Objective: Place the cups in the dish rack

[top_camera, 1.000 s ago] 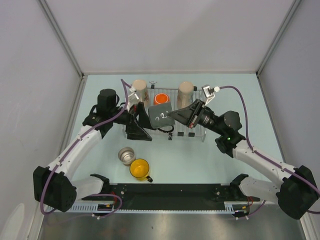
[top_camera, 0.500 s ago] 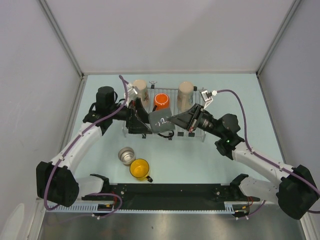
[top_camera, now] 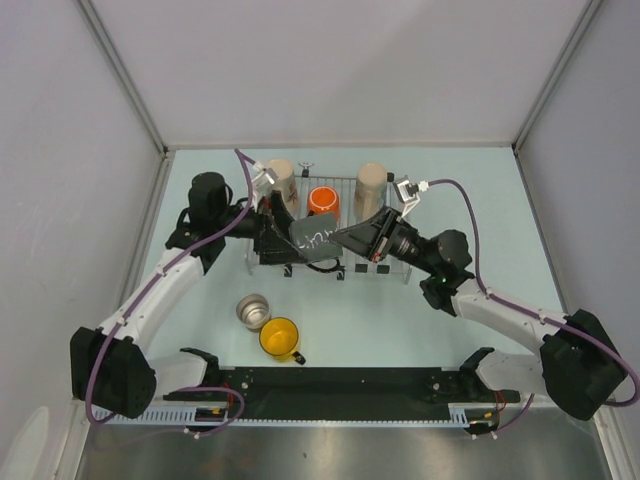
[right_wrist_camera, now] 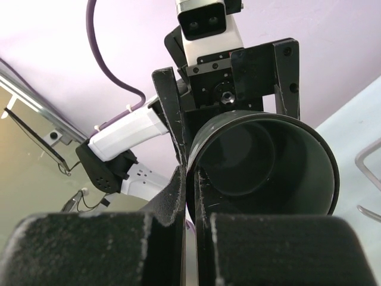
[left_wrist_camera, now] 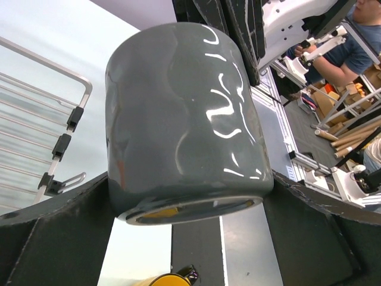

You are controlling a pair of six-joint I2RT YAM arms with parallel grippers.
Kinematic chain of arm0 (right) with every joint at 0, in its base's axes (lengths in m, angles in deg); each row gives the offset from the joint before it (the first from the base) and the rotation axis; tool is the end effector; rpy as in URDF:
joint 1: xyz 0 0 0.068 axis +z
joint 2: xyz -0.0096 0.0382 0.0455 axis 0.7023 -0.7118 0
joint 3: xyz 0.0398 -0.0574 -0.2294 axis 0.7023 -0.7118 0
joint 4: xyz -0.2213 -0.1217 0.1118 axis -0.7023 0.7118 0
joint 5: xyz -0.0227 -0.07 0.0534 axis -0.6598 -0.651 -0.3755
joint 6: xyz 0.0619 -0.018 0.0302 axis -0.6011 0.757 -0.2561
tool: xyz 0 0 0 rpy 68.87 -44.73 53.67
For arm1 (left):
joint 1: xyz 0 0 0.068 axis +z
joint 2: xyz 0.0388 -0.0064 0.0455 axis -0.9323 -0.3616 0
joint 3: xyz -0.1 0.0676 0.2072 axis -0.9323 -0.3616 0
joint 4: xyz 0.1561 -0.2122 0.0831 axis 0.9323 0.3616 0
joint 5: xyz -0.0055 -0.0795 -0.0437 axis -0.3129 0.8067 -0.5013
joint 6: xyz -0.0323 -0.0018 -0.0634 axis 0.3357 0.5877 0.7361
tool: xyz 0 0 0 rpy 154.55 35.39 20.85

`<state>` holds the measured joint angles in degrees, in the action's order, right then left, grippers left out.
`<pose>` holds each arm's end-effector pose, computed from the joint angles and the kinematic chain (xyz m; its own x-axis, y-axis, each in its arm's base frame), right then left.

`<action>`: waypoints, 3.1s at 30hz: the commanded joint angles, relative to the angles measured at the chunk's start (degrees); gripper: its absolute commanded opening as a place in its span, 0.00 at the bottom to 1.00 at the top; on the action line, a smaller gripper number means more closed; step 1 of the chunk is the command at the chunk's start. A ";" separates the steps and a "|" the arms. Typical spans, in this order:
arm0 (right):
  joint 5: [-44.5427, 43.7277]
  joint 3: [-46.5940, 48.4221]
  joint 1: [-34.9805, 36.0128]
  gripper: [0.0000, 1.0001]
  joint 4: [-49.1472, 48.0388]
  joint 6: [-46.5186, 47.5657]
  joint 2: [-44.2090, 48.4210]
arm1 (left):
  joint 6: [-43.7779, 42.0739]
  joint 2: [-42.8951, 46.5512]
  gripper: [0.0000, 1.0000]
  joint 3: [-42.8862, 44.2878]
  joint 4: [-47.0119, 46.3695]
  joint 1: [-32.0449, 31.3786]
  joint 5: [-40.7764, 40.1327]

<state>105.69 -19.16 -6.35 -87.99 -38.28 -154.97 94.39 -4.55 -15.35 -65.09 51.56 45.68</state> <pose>0.2151 0.2090 0.2942 -0.6338 0.4578 -0.6235 -0.7230 -0.0642 0.6879 0.2590 -0.1402 0.2975 -0.5730 0.0957 -0.8139 0.8149 -0.0394 -0.5783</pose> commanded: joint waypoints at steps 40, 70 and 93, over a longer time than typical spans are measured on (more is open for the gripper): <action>0.96 -9.09 -3.98 0.70 -2.94 -2.36 -2.09 | -16.97 3.41 0.00 1.85 8.90 -0.52 -17.35; -18.10 -5.05 -15.76 0.77 54.63 21.28 41.50 | -41.05 -43.26 0.01 59.32 54.08 -24.77 -64.55; -15.56 -7.77 -20.59 0.75 55.34 20.49 44.50 | -43.08 -61.37 0.19 73.75 61.56 -28.91 -64.55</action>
<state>88.59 -26.57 -25.87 -31.49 -17.65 -111.40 52.67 -65.05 55.75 -4.22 22.95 -19.50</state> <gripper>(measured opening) 0.752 0.936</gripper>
